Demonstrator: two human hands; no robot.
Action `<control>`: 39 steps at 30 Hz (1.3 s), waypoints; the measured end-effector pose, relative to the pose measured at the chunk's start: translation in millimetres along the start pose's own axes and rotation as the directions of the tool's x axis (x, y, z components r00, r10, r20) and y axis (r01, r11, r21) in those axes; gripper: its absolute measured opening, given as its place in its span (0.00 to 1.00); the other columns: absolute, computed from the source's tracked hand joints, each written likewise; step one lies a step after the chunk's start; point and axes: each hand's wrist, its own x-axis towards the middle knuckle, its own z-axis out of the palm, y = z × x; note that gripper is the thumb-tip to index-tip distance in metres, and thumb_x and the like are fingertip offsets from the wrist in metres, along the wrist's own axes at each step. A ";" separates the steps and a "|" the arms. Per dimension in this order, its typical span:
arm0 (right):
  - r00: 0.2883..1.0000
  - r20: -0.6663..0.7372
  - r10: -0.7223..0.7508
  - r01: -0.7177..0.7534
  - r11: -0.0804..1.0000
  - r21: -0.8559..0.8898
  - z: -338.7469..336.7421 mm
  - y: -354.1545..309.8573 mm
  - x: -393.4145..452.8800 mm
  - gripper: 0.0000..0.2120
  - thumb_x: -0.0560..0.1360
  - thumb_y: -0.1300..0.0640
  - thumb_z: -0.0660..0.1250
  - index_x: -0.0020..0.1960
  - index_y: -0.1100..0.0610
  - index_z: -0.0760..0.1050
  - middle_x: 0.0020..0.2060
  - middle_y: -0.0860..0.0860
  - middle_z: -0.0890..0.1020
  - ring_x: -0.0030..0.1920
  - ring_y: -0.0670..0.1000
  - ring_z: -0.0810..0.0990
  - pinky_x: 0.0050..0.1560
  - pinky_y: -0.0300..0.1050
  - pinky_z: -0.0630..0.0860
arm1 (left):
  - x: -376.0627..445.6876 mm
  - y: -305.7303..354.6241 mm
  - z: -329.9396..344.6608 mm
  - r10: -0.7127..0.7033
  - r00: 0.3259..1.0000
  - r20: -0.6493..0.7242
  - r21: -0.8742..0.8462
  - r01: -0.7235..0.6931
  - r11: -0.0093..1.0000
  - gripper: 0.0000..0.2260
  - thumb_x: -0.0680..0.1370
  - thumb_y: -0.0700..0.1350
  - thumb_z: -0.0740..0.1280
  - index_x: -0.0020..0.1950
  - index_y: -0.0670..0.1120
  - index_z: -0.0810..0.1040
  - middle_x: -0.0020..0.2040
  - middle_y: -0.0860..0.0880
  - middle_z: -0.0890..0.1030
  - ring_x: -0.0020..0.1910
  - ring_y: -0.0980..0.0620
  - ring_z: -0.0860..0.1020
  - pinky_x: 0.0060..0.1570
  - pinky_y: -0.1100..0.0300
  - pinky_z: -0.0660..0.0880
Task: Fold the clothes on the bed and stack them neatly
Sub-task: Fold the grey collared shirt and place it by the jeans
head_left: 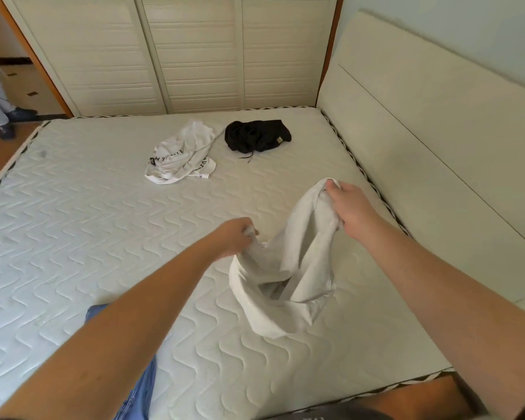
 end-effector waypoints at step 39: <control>0.882 0.224 0.414 -0.411 0.910 -0.062 53.8 130.2 -56.1 0.13 0.81 0.63 0.59 0.62 0.68 0.75 0.56 0.66 0.80 0.55 0.63 0.81 0.54 0.53 0.80 | -2.5 5.5 43.8 -0.233 0.967 -0.101 -0.595 0.129 0.793 0.12 0.79 0.53 0.67 0.44 0.45 0.81 0.39 0.49 0.84 0.40 0.51 0.81 0.43 0.58 0.78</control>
